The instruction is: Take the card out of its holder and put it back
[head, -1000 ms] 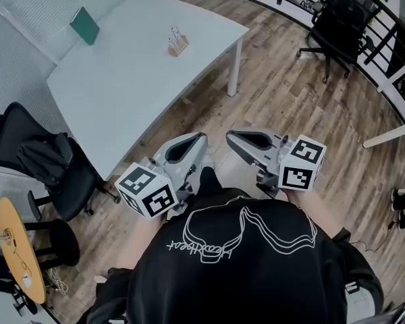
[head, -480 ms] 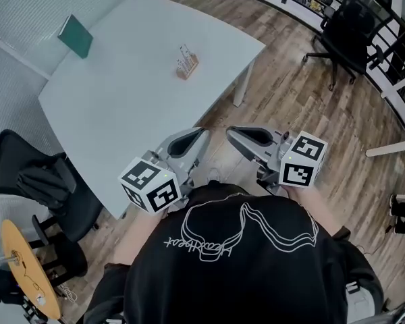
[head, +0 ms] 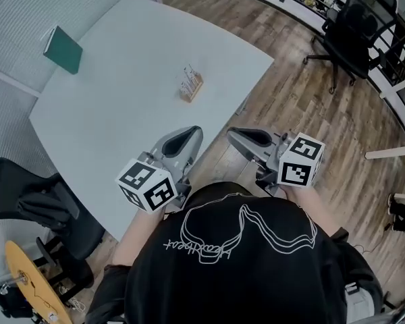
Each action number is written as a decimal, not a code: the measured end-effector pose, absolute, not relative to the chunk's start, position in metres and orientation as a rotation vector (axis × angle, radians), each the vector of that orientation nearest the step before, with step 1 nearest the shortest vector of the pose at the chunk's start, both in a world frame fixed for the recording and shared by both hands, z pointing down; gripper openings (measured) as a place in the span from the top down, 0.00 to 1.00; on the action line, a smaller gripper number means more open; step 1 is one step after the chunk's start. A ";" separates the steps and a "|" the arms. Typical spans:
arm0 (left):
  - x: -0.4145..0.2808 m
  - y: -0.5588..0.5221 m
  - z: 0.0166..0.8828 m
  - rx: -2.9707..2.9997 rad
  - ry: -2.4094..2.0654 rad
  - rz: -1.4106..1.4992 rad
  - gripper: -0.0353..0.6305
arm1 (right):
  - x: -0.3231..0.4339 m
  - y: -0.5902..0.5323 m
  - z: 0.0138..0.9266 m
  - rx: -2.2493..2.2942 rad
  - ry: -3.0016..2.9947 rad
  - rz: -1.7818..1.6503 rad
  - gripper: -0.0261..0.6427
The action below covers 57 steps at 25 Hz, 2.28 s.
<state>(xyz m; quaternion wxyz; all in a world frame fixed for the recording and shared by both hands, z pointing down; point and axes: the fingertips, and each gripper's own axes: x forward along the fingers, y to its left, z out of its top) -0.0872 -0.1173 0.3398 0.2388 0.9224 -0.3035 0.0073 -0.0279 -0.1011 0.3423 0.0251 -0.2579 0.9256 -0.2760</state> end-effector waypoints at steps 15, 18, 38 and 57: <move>-0.123 -0.222 0.405 2.508 -0.952 0.133 0.82 | -0.030 -0.169 0.383 -0.899 2.821 -0.996 0.95; -0.129 -0.238 0.428 2.483 -0.983 0.179 0.79 | -0.029 -0.171 0.391 -0.910 2.825 -1.023 0.95; -0.118 -0.326 0.503 2.485 -1.067 0.301 0.77 | 0.006 -0.194 0.432 -1.024 2.749 -1.173 0.95; -0.107 -0.328 0.529 2.490 -1.078 0.469 0.91 | 0.023 -0.181 0.438 -1.082 2.694 -1.219 0.95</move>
